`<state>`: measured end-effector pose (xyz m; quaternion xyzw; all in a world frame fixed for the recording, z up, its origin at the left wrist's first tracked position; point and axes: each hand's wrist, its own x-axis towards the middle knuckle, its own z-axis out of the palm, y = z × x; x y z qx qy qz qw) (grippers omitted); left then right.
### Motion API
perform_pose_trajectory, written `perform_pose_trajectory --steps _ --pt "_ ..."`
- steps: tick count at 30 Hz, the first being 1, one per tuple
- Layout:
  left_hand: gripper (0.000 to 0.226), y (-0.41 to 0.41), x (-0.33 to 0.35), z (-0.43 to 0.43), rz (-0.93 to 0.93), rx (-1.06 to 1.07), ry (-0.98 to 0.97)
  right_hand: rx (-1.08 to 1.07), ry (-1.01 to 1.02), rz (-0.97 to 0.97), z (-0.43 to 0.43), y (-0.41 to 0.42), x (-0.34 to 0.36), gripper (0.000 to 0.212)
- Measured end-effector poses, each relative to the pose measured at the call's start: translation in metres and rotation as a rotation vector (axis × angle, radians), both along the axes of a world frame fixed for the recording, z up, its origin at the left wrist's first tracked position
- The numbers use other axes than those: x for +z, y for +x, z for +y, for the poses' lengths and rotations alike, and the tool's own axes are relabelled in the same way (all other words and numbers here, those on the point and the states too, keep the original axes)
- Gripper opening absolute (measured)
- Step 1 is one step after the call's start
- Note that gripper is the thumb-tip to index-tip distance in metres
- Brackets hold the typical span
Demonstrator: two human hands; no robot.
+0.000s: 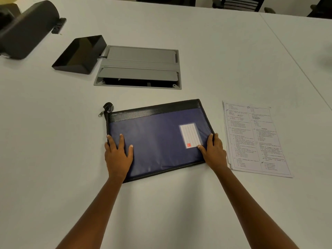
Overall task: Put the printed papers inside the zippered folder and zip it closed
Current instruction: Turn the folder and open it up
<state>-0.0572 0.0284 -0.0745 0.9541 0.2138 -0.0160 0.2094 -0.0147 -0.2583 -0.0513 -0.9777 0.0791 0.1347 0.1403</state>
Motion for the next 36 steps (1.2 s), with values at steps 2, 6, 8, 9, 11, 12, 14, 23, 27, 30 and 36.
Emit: perform_pose_trajectory --steps 2,6,8,9,11,12,14,23,27,30,36 --pt "0.06 0.008 0.0 0.008 0.012 -0.034 -0.022 -0.009 -0.003 0.005 0.002 -0.004 0.0 0.068" --pt "0.061 0.021 0.002 0.018 0.052 -0.097 -0.031 -0.024 -0.039 0.012 0.004 -0.016 -0.002 0.068" --pt "0.061 0.027 0.003 0.021 0.068 -0.122 -0.032 -0.039 -0.04 0.011 0.006 -0.021 -0.002 0.068" --pt "0.061 0.03 0.003 0.023 0.076 -0.134 -0.039 -0.048 -0.039 0.012 0.007 -0.023 -0.003 0.068" --pt "0.062 0.037 0.004 0.027 0.089 -0.163 -0.062 -0.062 -0.037 0.018 0.009 -0.026 -0.002 0.068" --pt "0.063 0.041 0.005 0.029 0.097 -0.177 -0.075 -0.068 -0.035 0.018 0.009 -0.026 -0.002 0.068" --pt "0.064 0.045 0.007 0.031 0.114 -0.192 -0.092 -0.073 -0.037 0.017 0.01 -0.027 -0.002 0.068" --pt "0.059 0.016 0.013 0.019 0.031 -0.12 -0.056 -0.224 0.292 0.006 -0.006 -0.033 0.007 0.077" --pt "0.059 0.001 0.018 0.013 -0.014 0.02 -0.183 -0.37 0.45 0.001 -0.015 -0.034 0.011 0.06" --pt "0.055 0.0 0.027 0.013 -0.055 0.105 -0.254 -0.465 0.583 -0.001 -0.02 -0.031 0.017 0.023" --pt "0.046 0.013 0.059 0.03 -0.218 0.292 -0.476 -0.632 0.924 -0.005 -0.033 -0.018 0.05 0.025"
